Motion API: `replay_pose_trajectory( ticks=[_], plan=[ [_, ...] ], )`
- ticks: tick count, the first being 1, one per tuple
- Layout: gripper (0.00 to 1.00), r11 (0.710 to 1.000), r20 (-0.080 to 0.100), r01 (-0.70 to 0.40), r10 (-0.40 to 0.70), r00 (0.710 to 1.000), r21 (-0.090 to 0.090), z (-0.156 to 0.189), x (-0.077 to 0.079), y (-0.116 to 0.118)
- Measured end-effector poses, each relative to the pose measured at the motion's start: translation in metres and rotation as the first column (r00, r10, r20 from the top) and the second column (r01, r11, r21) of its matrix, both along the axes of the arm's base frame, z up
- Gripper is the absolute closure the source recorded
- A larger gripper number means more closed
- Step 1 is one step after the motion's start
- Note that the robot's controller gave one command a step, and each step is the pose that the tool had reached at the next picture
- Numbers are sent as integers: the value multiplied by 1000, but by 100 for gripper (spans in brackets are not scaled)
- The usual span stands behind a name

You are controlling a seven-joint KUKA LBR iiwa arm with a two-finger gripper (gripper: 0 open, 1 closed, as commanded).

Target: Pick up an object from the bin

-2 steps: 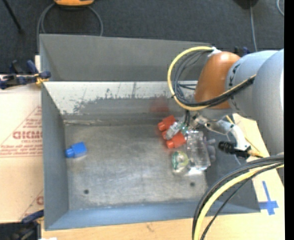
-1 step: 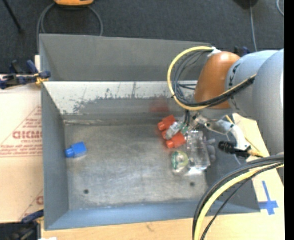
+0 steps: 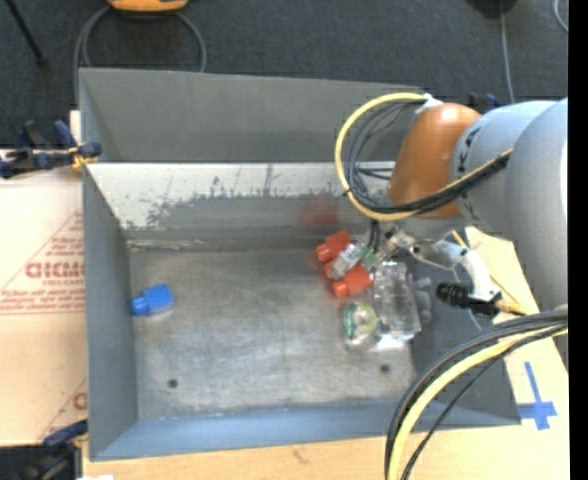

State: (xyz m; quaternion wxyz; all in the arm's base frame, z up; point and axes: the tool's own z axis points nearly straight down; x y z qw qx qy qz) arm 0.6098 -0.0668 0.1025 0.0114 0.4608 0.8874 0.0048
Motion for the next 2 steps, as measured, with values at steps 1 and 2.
replay_pose_trajectory(
  ticks=[1, 2],
  plan=[
    [100, 1000, 3, -24, 24, 1000, -1, 0, 0, 0],
    [100, 999, 3, -45, 45, 999, -2, 0, 1, 0]
  ],
)
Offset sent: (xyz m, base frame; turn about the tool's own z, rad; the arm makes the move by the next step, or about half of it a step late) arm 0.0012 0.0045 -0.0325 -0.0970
